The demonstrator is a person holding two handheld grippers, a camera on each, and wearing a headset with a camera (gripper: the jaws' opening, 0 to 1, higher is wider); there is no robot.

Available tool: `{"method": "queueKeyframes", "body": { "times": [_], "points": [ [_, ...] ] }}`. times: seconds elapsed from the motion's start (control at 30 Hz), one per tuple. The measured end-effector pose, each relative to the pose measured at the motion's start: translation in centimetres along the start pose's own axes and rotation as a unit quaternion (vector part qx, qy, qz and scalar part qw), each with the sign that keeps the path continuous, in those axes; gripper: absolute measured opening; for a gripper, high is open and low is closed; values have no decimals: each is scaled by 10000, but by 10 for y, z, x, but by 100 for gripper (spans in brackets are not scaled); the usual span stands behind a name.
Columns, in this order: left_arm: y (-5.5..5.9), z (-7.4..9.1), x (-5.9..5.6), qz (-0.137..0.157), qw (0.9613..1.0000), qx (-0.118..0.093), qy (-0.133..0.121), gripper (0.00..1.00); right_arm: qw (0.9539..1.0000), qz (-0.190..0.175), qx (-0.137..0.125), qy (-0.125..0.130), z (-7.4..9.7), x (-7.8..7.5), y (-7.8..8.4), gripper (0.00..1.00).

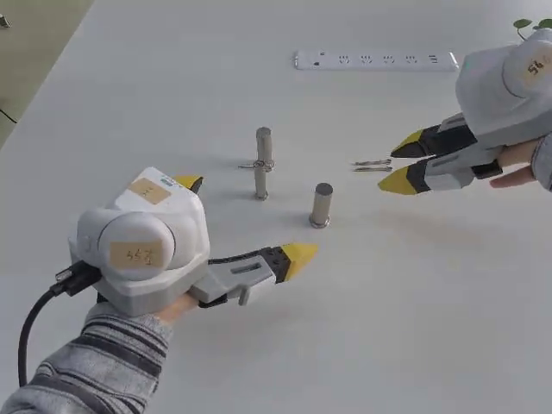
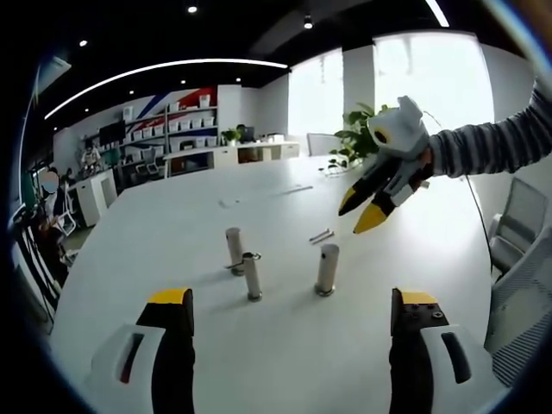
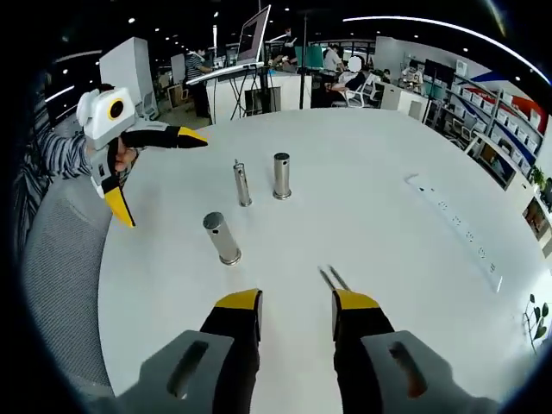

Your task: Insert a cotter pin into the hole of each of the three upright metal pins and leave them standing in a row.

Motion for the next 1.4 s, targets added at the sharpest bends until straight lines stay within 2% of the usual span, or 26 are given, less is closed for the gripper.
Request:
{"method": "queueKeyframes", "body": {
  "times": [0.1,0.23,0.47,0.63,0.87,1.23,1.4],
  "points": [
    [-1,1,1,11,10000,-10,-18,93,9997,150,214,1,-3,-5,1,26],
    [1,1,2,-2,10000,30,-30,93,9991,177,387,19,-9,-11,3,23],
    [2,1,3,-8,10000,50,-51,91,9985,213,502,94,-17,-20,2,17],
    [7,-1,-1,-67,9999,101,1,90,9981,75,597,113,-23,-29,5,16],
    [8,-1,-1,-58,9999,126,43,88,9970,101,767,70,-31,-36,10,14],
    [11,-1,2,-81,9998,188,-44,87,9950,153,986,40,-35,-35,14,9],
    [12,-1,2,-68,9998,192,-36,86,9931,289,1140,-6,-37,-38,14,6]
  ]
}}
Point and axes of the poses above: the centre of the closed fingertips' face, and the gripper's own axes: z roughly backward along the fingers, x roughly to its left, y roughly out of its underside, the point moved 5 cm from there along z, roughly backward along the fingers, and after that the axes turned 14 degrees about -z, right-handed, at the moved point
